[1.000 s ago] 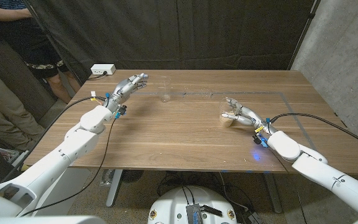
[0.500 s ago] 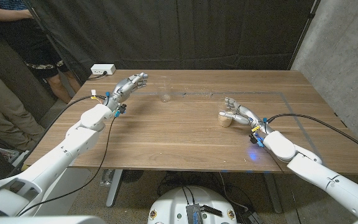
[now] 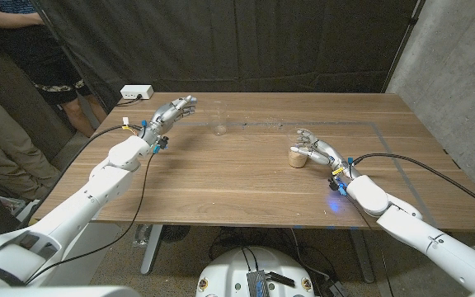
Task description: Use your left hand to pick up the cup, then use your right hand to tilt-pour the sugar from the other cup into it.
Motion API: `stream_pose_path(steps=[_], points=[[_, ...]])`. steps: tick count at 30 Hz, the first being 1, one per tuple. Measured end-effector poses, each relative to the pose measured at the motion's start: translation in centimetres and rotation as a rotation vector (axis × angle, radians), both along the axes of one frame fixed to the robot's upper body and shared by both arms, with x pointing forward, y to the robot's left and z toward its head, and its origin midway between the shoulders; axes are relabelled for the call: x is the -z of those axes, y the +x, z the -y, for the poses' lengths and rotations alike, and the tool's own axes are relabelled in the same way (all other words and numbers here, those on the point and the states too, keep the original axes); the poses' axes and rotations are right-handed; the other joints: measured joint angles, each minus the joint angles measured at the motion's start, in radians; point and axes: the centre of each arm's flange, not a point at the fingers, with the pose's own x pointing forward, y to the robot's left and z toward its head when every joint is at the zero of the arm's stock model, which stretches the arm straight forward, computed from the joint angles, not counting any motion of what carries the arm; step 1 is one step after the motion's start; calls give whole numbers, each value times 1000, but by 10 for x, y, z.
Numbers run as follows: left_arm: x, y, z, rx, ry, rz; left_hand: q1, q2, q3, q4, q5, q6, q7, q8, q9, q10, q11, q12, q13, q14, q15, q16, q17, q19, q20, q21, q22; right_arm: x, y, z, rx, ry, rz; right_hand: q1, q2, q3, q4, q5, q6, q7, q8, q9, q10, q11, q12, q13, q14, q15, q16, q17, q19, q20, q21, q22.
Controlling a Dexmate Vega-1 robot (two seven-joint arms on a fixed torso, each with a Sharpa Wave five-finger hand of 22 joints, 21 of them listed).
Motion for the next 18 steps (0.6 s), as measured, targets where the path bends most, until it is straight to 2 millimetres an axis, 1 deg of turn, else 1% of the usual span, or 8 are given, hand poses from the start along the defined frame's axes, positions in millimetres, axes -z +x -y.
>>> stream_pose_path(steps=[1, 3, 6, 8, 10, 13, 15, 18], points=[[0, 0, 0, 0, 0, 0, 0, 0, 0, 0, 0, 0, 0, 0, 0, 0, 0, 0, 0, 0, 0, 0, 0, 0, 0, 0, 0, 0, 0, 0, -1, 4, 1, 1, 1, 1, -1, 0, 6, -3, 1, 1, 3, -2, 6, 4, 5, 0, 1, 3, 2, 1, 0, 0], [0, 1, 0, 0, 0, 0, 0, 0, 0, 0, 0, 0, 0, 0, 0, 0, 0, 0, 0, 0, 0, 0, 0, 0, 0, 0, 0, 1, 0, 0, -3, 17, 6, 7, 7, 6, -6, -7, 9, -6, 5, 3, 14, -3, 18, 15, 18, -1, 5, 8, 18, -1, 0, 0], [-1, 1, 1, 0, 2, -1, 0, 0, 0, 0, 0, 0, 0, 0, 0, 0, 0, 0, 0, 0, 0, 0, 0, 0, 0, 0, 0, 3, 1, 0, -5, 36, 9, 15, 15, 6, -6, -8, 17, -10, 12, 8, 26, -7, 38, 31, 37, 1, 12, 17, 47, -3, 1, 0], [0, 1, 2, 0, 3, -3, 0, 0, 3, -3, 0, 0, 0, 0, 0, 0, 0, 0, 0, 0, 0, 0, 0, 0, 0, 0, 0, 5, 0, 0, -7, 47, 15, 19, 19, 10, -10, -8, 26, -12, 17, 10, 29, -7, 48, 40, 46, -1, 16, 23, 63, -2, 9, 4], [0, 2, 2, -1, 5, -5, 0, 0, 4, -4, 0, 0, 0, 0, 0, 0, 0, 0, 0, 0, 0, 0, 0, 0, 0, 0, 0, 6, 0, 1, -7, 57, 18, 19, 19, 10, -10, -14, 34, -13, 17, 10, 34, -12, 53, 46, 53, -2, 19, 27, 73, -5, 9, 5], [-1, 1, 3, 0, 6, -3, 0, 0, 4, -4, 0, 0, 0, 0, 0, 0, 0, 0, 0, 0, 0, 0, 0, 0, 0, 0, 0, 6, 0, 1, -8, 72, 25, 25, 24, 10, -10, -16, 45, -16, 24, 15, 41, -10, 64, 55, 72, 0, 27, 33, 79, -4, 9, 7], [-2, 1, 4, 1, 8, -1, 0, 0, 4, -4, 0, 0, 0, 0, 0, 0, 0, 0, 0, 0, 0, 0, 0, 0, 0, 0, 0, 7, -1, 2, -10, 82, 31, 29, 28, 14, -14, -16, 47, -19, 30, 17, 49, -16, 73, 61, 85, -2, 27, 39, 84, -2, 9, 9], [-3, 0, 5, 0, 9, 0, 0, 0, 4, -4, 0, 0, 0, 0, 0, 0, 0, 0, 0, 0, 0, 0, 0, 0, 0, 0, 0, 9, -1, 2, -11, 93, 36, 36, 36, 14, -14, -20, 63, -24, 35, 21, 61, -18, 90, 74, 105, -4, 35, 47, 93, -4, 16, 9]])
